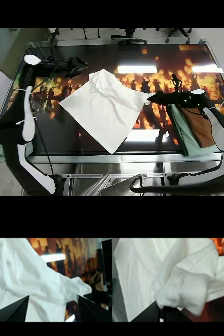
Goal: Fold the shirts.
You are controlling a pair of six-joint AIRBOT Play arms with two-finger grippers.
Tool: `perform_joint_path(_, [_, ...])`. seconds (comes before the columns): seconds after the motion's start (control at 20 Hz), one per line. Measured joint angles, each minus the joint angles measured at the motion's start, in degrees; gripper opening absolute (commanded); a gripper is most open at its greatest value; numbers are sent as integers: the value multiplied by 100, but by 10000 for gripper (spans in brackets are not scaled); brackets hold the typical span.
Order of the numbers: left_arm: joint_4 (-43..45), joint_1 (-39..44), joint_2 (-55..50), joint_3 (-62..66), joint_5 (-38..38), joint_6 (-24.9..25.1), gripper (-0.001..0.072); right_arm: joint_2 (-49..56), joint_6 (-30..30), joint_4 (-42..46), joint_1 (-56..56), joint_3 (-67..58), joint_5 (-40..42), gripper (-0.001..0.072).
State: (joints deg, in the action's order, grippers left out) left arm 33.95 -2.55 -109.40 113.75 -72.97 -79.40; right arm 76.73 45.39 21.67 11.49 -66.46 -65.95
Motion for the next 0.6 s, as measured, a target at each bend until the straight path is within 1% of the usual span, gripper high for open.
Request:
perform_joint_path(0.05, [55,-175,264,-216,-269,-114,661,-17,0,0,0,2,7,19])
perform_joint_path(0.15, [446,-400,833,-798,-796,-295,661,-46,0,2,0,4,7,19])
perform_joint_path(0.3, [1237,-568,1945,-2245,-1198,-448,661,-66,9,0,-9,7,0,19])
perform_joint_path(0.45, [1681,-623,3060,-4103,-1115,-514,661,-72,81,-7,-13,7,-83,19])
perform_joint_path(0.6, [1808,-647,4013,-6028,-601,-549,662,-72,107,-24,-15,9,-181,19])
